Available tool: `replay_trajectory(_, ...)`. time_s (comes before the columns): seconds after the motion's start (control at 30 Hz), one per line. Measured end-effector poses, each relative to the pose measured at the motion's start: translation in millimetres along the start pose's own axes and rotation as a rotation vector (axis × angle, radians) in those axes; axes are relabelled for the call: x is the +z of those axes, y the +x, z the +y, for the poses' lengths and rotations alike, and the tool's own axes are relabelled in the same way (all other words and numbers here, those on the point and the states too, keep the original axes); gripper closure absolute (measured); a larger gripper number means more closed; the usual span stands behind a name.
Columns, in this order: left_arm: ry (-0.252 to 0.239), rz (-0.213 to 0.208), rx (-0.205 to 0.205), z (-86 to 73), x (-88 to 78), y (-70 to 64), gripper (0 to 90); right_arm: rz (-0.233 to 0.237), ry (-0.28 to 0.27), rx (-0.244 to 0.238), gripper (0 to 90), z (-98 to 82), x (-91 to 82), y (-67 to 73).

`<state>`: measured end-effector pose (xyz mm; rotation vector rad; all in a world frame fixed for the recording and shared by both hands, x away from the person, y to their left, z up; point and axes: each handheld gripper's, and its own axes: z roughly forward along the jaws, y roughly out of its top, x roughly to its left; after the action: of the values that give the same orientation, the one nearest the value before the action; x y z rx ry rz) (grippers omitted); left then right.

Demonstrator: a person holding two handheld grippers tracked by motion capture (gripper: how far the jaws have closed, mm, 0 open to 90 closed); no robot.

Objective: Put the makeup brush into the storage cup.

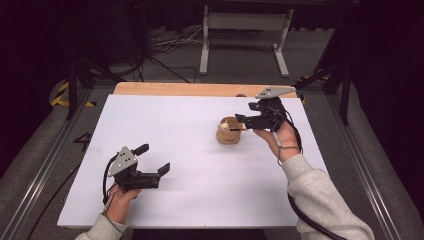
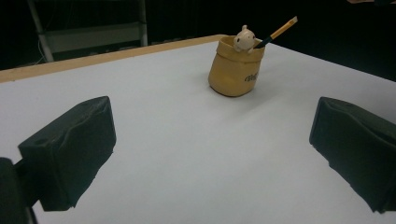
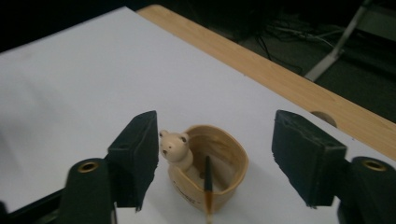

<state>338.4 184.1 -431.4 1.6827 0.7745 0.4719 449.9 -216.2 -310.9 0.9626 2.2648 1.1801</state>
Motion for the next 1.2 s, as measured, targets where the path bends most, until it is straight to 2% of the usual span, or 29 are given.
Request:
replay_trajectory(0.07, -0.003, 0.001, -0.001, -0.3, -1.6, 0.1, 1.3, 0.032, -0.055, 0.008, 22.9, -5.2, -10.5, -0.3)
replay_trajectory(0.1, -0.003, 0.001, -0.001, -0.3, -1.6, 0.1, 1.3, 0.036, -0.065, 0.0, 19.5, -7.6, -14.2, 0.1)
replay_trajectory(0.17, -0.006, 0.003, 0.0, -0.1, -3.5, 0.3, 1.3, 0.034, -0.082, -0.012, 18.3, -10.7, -18.7, 1.1)
replay_trajectory(0.23, -0.005, 0.002, 0.003, 0.2, -5.0, 0.7, 1.3, 0.034, -0.129, -0.027, 15.8, -16.9, -26.5, 1.9)
replay_trajectory(0.3, -0.005, 0.002, 0.004, 0.5, -6.5, 1.1, 1.3, 0.04, -0.166, -0.038, 9.5, -22.1, -31.4, 2.0)
replay_trajectory(0.37, -0.009, 0.003, 0.002, 1.2, -8.6, 2.4, 1.3, 0.026, -0.216, -0.053, 4.7, -29.0, -36.5, 2.3)
replay_trajectory(0.47, -0.015, 0.005, -0.002, 2.1, -10.7, 3.6, 1.3, 0.014, -0.276, -0.064, 2.1, -38.8, -43.7, 2.6)
replay_trajectory(0.57, -0.017, 0.001, 0.0, 2.9, -14.0, 5.7, 1.3, 0.007, -0.304, -0.079, 1.1, -47.6, -49.6, 4.0)
replay_trajectory(0.67, -0.021, -0.001, 0.002, 2.7, -15.6, 6.6, 1.3, 0.044, -0.336, -0.081, 0.7, -55.7, -53.3, 4.7)
replay_trajectory(0.73, -0.025, -0.013, 0.022, 2.1, -19.4, 7.8, 1.3, 0.056, -0.354, -0.076, 0.1, -61.9, -55.9, 5.5)
replay_trajectory(1.07, -0.044, -0.024, 0.0, 2.7, -25.4, 11.1, 1.3, 0.054, -0.39, -0.126, 0.0, -85.1, -62.9, 13.4)
replay_trajectory(1.2, -0.041, -0.04, 0.009, 2.3, -28.0, 11.2, 1.3, 0.054, -0.419, -0.147, 0.0, -96.7, -64.7, 16.3)
